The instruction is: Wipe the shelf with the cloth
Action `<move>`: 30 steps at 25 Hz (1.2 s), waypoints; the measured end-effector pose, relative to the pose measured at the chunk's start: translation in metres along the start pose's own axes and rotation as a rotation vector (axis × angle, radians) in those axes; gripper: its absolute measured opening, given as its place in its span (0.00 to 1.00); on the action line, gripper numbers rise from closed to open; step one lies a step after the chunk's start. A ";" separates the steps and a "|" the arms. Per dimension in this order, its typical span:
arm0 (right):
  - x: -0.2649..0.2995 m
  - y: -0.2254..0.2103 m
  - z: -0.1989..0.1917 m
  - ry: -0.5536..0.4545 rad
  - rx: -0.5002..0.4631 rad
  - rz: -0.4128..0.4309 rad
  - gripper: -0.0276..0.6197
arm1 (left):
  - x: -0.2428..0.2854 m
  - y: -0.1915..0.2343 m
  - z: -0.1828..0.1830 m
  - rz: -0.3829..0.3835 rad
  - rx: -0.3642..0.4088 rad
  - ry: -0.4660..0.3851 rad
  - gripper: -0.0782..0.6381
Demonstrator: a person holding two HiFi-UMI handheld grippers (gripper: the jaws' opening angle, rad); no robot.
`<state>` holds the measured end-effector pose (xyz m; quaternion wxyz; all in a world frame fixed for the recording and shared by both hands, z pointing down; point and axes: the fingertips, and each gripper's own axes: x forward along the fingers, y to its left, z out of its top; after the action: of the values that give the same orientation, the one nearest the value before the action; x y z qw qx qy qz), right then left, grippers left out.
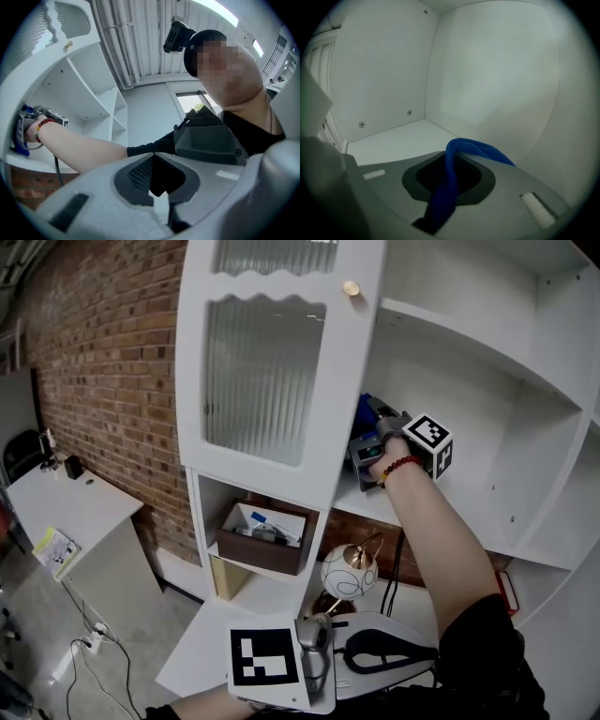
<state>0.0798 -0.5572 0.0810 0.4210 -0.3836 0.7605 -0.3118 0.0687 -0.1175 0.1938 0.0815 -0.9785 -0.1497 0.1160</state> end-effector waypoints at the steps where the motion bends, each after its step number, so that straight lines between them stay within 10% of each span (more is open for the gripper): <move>1: 0.004 -0.004 0.002 0.002 0.003 -0.006 0.10 | -0.003 0.002 -0.001 0.007 -0.002 -0.001 0.11; 19: 0.031 -0.040 0.019 0.112 0.038 -0.057 0.10 | -0.033 0.019 -0.006 0.071 -0.040 -0.040 0.11; 30: -0.101 0.038 -0.060 0.394 0.088 0.056 0.10 | 0.014 -0.022 0.002 -0.043 -0.009 0.025 0.11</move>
<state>0.0504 -0.4431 0.1189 0.2889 -0.2753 0.8241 -0.4020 0.0752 -0.0920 0.1931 0.0815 -0.9768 -0.1701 0.1014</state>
